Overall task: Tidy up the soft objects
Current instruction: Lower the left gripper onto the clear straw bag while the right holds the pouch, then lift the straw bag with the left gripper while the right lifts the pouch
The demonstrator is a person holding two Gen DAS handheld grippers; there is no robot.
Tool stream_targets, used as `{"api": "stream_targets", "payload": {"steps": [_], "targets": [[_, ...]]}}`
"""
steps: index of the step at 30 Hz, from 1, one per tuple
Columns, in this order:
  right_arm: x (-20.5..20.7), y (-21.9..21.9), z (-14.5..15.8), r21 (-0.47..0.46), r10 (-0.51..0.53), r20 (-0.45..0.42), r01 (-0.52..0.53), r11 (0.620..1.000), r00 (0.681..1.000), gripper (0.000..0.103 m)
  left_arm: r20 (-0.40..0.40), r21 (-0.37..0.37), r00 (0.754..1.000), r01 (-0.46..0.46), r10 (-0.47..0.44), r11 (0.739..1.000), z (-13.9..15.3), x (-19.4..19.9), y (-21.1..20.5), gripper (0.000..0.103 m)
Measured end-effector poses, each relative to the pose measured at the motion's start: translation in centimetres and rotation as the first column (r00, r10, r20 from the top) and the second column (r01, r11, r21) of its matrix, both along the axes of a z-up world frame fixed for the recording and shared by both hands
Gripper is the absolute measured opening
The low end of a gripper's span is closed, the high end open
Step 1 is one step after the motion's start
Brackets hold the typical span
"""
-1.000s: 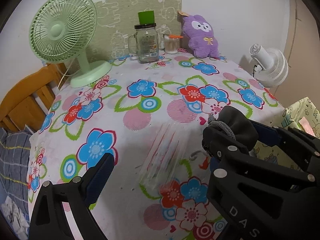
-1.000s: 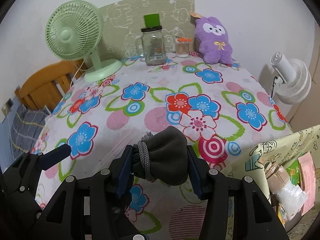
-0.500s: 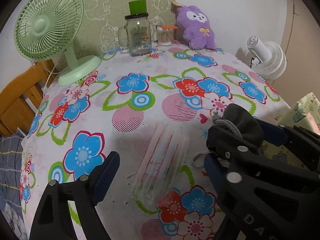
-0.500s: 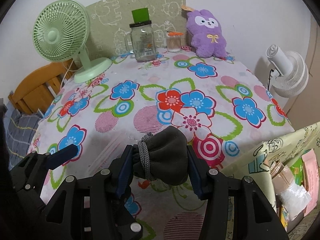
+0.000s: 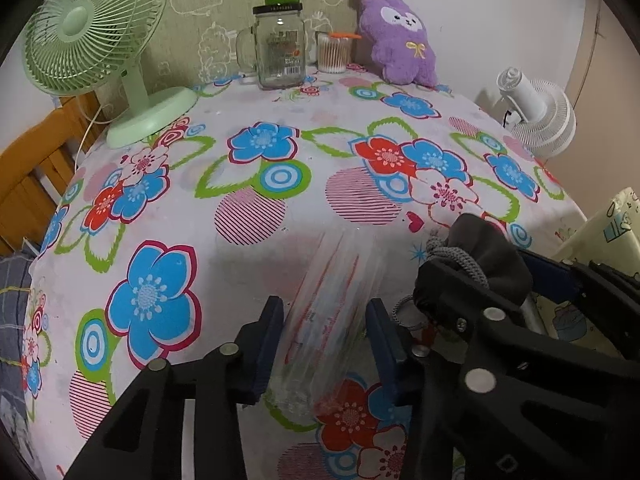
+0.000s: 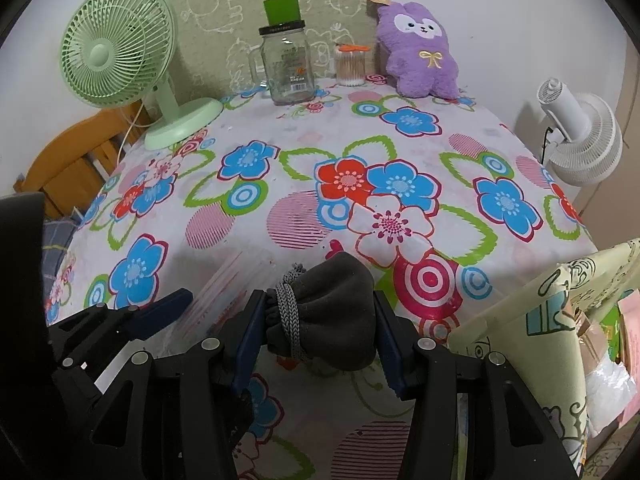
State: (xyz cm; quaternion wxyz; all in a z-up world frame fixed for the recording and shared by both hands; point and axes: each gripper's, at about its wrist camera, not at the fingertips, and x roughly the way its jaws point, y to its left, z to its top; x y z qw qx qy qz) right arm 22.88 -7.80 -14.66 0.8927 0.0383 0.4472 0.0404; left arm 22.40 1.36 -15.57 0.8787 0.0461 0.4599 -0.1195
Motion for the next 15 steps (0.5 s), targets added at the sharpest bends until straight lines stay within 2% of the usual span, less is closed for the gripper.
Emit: {"api": "stream_targets", "payload": {"steps": [2,15], "targets": [[0.0,0.1,0.0,0.002,0.002,-0.001,-0.002,1.000,1.000,0.055,0.002,0.003,1.000,-0.005,0.005,1.000,0.0,-0.3,0.0,0.035],[-0.8,0.4,0.4,0.016,0.033,0.005,-0.033,0.999,0.999,0.055,0.029,-0.007,0.998,-0.052,0.053,0.999,1.2,-2.2,0.3,0.030]]}}
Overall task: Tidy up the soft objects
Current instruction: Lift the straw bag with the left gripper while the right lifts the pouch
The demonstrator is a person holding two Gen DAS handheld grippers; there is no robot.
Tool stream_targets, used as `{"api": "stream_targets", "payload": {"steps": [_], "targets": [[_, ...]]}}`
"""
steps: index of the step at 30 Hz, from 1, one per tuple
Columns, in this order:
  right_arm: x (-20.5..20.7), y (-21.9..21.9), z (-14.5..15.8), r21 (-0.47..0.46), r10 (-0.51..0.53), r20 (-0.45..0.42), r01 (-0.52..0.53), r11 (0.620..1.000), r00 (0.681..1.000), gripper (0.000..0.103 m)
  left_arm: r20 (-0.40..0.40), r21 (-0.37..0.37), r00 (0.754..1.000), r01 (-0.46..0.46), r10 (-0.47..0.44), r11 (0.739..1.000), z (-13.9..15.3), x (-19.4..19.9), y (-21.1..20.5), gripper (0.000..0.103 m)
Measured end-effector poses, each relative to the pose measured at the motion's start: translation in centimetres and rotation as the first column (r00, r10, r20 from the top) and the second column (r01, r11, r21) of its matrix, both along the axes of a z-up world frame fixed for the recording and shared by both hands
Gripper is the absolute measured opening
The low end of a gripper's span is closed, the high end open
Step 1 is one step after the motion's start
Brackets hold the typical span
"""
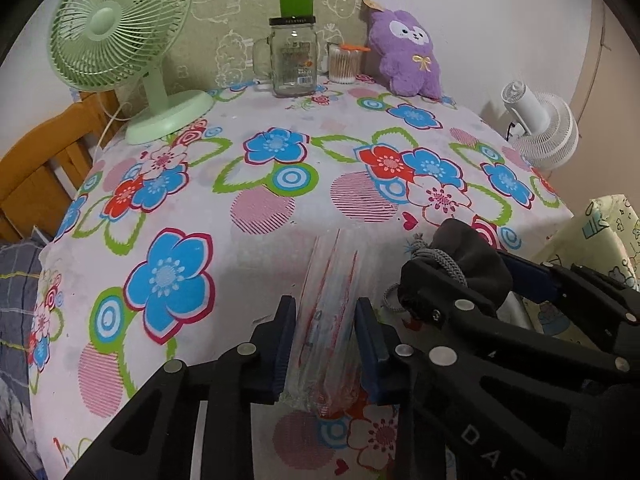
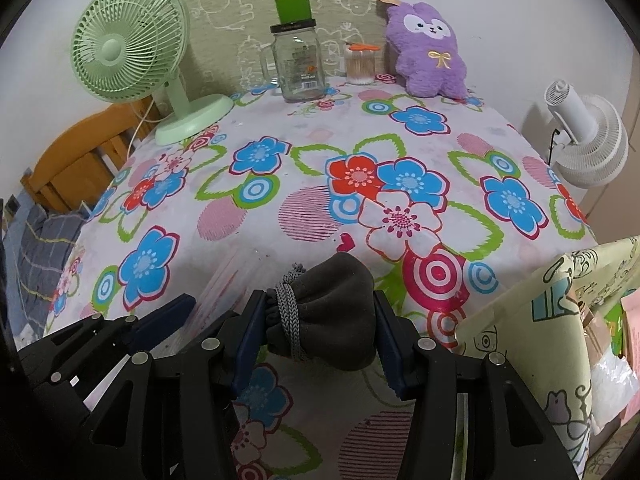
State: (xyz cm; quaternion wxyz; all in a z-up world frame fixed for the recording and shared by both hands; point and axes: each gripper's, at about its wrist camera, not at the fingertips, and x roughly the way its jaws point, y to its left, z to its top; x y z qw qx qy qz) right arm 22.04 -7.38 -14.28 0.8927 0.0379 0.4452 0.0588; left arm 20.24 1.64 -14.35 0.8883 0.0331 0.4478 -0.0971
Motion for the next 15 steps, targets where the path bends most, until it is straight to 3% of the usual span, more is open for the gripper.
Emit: {"api": "stream_targets", "payload": {"steps": [15], "targets": [[-2.8,0.6,2.1,0.031,0.030,0.041,-0.031,0.999,0.999,0.055,0.055,-0.005,0.995,-0.078,0.078,0.997,2.4,-3.5,0.8,0.030]]}}
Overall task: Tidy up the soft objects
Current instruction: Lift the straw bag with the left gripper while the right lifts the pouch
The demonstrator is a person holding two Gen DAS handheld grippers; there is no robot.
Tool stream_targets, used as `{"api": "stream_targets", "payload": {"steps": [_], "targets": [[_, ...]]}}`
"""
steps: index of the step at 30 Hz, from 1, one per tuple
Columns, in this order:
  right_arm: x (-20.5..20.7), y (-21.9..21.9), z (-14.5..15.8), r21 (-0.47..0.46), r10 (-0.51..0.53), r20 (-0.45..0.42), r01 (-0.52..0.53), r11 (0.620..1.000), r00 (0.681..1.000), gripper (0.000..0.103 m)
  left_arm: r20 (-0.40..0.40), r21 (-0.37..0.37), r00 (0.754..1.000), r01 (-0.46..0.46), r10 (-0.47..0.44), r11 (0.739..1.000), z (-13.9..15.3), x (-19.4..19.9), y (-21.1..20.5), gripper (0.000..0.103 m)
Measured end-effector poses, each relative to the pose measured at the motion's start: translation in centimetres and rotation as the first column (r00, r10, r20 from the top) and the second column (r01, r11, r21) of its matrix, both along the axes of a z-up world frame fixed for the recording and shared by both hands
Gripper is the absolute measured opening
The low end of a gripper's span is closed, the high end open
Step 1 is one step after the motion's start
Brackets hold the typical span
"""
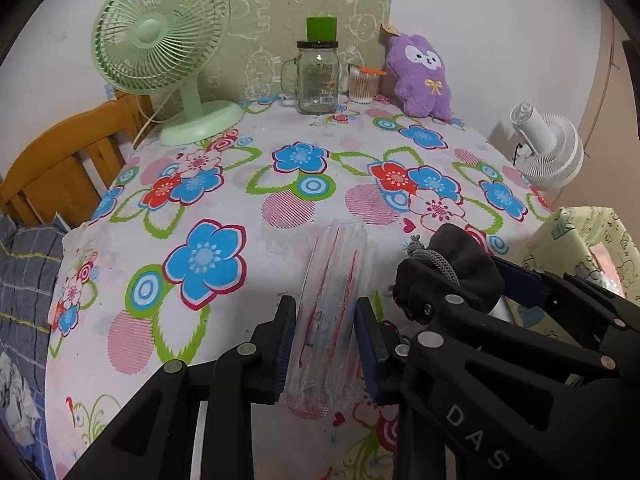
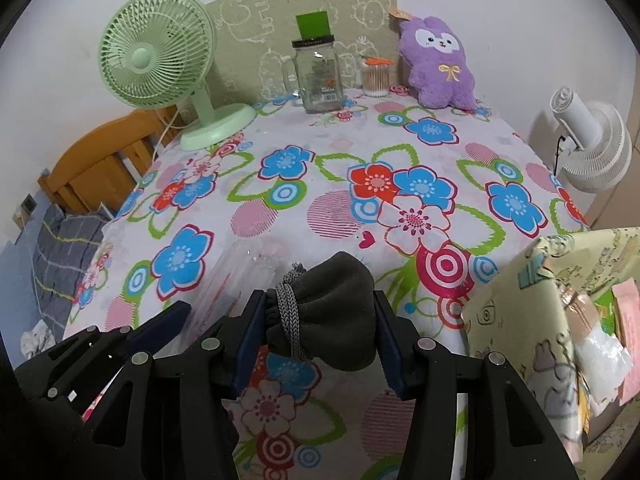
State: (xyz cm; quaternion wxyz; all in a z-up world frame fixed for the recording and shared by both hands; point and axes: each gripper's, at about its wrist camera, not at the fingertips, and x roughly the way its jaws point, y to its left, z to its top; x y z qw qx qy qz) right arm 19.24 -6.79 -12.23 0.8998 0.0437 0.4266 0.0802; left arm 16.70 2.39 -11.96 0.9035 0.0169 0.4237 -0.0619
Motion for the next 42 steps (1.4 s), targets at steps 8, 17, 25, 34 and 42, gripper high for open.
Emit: {"api": "stream_targets", "payload": {"steps": [8,17,25,34,42], "targets": [[-2.5,0.0,1.9,-0.014,0.009,0.050,-0.008,1.000,0.999,0.055,0.060,0.019,0.998,-0.024,0.022,1.000,1.9,-2.6,-0.2,0.030],[-4.9,-0.4,4.2,-0.019,0.016,0.099,-0.014,1.000,0.995,0.055,0.111,0.018,0.993,-0.038,0.036,0.999,4.2,-5.4,-0.6,0.030],[-7.0,-1.1,6.8,-0.012,0.029,0.148,-0.027,1.000,0.989,0.055,0.160,0.001,0.987,-0.019,0.019,1.000,6.5,-7.5,-1.4,0.030],[-9.2,-2.6,9.8,-0.015,0.041,0.210,-0.039,0.999,0.977,0.055,0.222,-0.001,0.975,-0.023,0.023,1.000,9.3,-9.6,-2.9,0.030],[-10.7,-4.6,11.4,-0.009,0.041,0.256,-0.040,0.999,0.966,0.055,0.263,0.006,0.965,-0.014,0.012,1.000,10.8,-10.9,-4.9,0.030]]}}
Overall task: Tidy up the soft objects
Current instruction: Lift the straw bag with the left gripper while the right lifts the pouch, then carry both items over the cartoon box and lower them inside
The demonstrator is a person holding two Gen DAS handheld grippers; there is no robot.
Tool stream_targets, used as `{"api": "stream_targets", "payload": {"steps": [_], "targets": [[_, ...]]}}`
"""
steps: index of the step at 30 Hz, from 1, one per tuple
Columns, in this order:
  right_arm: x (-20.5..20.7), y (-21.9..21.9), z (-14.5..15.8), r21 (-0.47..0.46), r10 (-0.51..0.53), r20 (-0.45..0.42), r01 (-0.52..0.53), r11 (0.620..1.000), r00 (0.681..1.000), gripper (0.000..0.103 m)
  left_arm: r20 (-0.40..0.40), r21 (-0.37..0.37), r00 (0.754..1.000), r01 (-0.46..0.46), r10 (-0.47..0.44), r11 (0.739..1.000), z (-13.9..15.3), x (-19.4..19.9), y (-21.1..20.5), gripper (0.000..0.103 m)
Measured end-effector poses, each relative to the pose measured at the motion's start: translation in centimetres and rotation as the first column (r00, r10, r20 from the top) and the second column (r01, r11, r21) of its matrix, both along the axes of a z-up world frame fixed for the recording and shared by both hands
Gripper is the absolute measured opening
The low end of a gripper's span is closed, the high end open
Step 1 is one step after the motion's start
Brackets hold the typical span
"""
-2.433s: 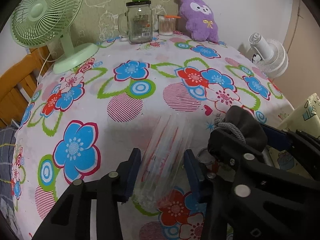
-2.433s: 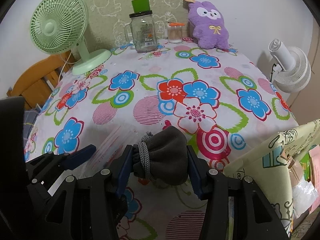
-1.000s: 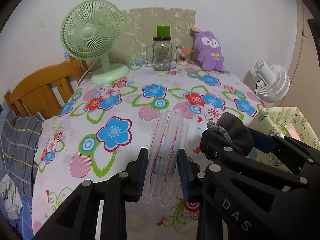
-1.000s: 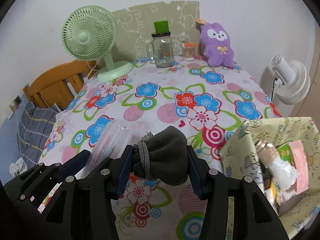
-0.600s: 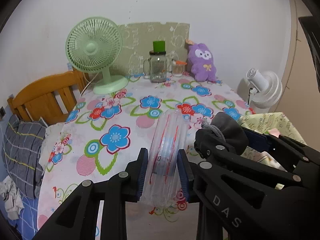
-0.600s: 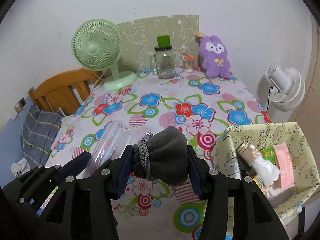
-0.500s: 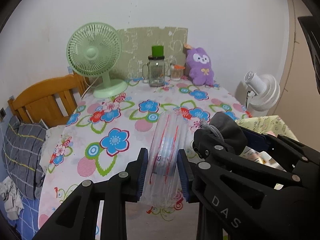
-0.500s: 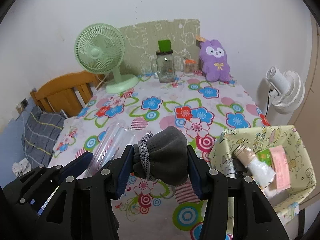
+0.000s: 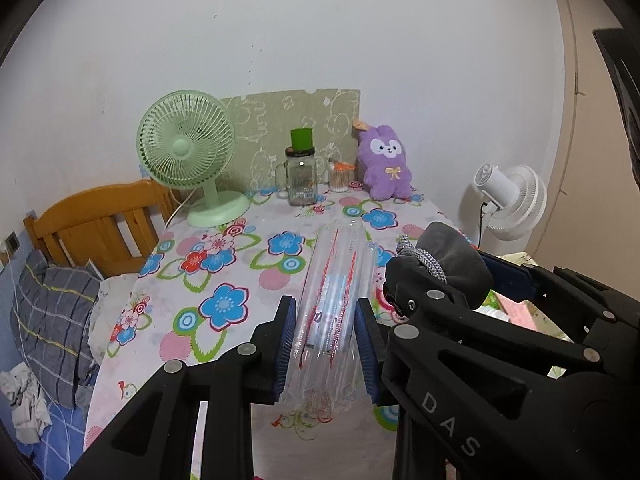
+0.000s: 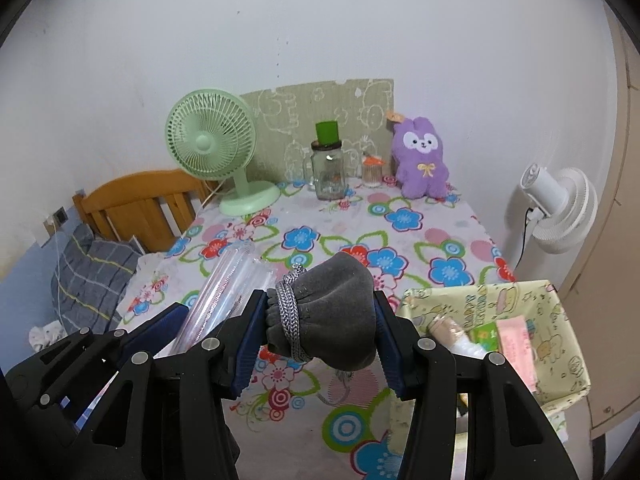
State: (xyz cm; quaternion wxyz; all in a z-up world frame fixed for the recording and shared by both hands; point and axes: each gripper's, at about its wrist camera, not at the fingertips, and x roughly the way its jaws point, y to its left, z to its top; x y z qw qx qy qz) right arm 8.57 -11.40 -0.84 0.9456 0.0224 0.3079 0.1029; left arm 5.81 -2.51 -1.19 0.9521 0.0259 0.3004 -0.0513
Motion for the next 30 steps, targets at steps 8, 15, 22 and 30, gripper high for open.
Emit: {"api": "stream_targets", "payload": {"steps": [8,15,22,30], "targets": [[-0.7,-2.6,0.4,-0.014,-0.018,0.029,0.019,1.000,0.999,0.055,0.027,-0.019,0.999,0.021,-0.020,1.000,0.1,-0.3,-2.3,0.030],[-0.5,-5.1,0.3,-0.010,-0.055,0.036,0.055,0.998,0.998,0.055,0.034,-0.020,0.998,0.053,-0.052,0.998,0.0,0.0,-4.8,0.030],[-0.1,-8.0,-0.2,-0.008,-0.102,0.028,0.102,0.995,0.994,0.055,0.024,-0.024,0.995,0.099,-0.099,0.995,-0.4,0.8,-7.4,0.030],[0.7,-10.9,-1.1,-0.011,-0.152,0.013,0.152,0.988,0.988,0.055,-0.003,-0.034,0.988,0.153,-0.153,0.988,-1.3,2.0,-10.4,0.030]]}}
